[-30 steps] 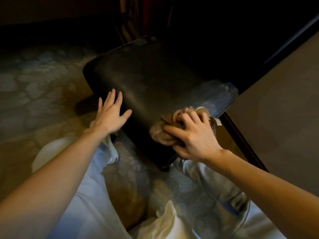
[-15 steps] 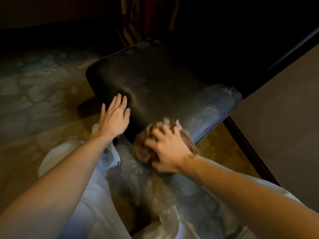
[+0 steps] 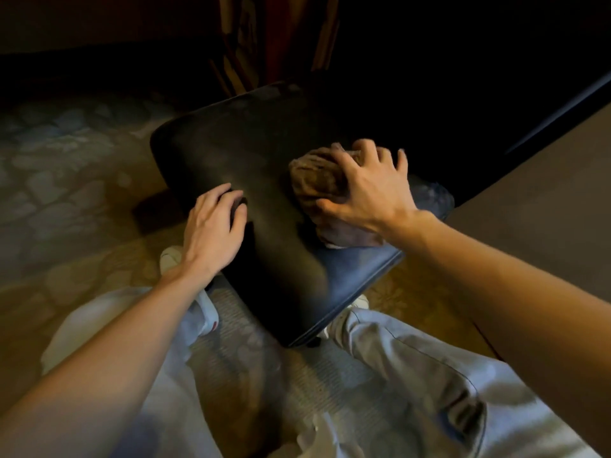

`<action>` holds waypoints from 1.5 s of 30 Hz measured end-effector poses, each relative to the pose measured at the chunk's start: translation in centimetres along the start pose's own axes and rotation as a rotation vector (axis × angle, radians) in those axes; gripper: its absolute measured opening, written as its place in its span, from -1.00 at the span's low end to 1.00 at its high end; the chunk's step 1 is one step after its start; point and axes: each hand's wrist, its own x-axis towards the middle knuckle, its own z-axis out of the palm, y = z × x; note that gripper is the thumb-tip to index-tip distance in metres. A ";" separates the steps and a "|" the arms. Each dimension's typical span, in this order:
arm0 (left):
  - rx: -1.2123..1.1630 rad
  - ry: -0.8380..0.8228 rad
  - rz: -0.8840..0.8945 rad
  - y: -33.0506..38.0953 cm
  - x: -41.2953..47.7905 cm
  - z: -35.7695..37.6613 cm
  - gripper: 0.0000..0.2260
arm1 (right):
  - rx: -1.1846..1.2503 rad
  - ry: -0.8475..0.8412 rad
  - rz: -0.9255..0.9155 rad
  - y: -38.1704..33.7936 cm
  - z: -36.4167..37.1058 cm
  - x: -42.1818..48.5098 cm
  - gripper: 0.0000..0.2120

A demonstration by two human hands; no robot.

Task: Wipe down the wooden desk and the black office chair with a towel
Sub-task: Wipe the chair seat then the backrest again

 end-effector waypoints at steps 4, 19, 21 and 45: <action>-0.013 0.017 0.106 0.6 0.5 1.1 -0.67 | 0.163 -0.267 0.089 0.7 3.4 2.2 -0.04; 0.160 -0.056 0.154 0.7 0.6 2.8 -0.61 | 0.418 -0.215 -0.495 -8.1 5.0 -14.4 -0.43; 0.104 -0.046 0.137 0.8 0.4 2.5 -0.62 | 0.364 -0.143 -0.527 -6.8 4.2 -13.6 -0.38; 0.041 0.064 0.248 4.0 0.5 6.0 -0.68 | 0.324 -0.237 0.363 9.0 8.2 3.3 -0.09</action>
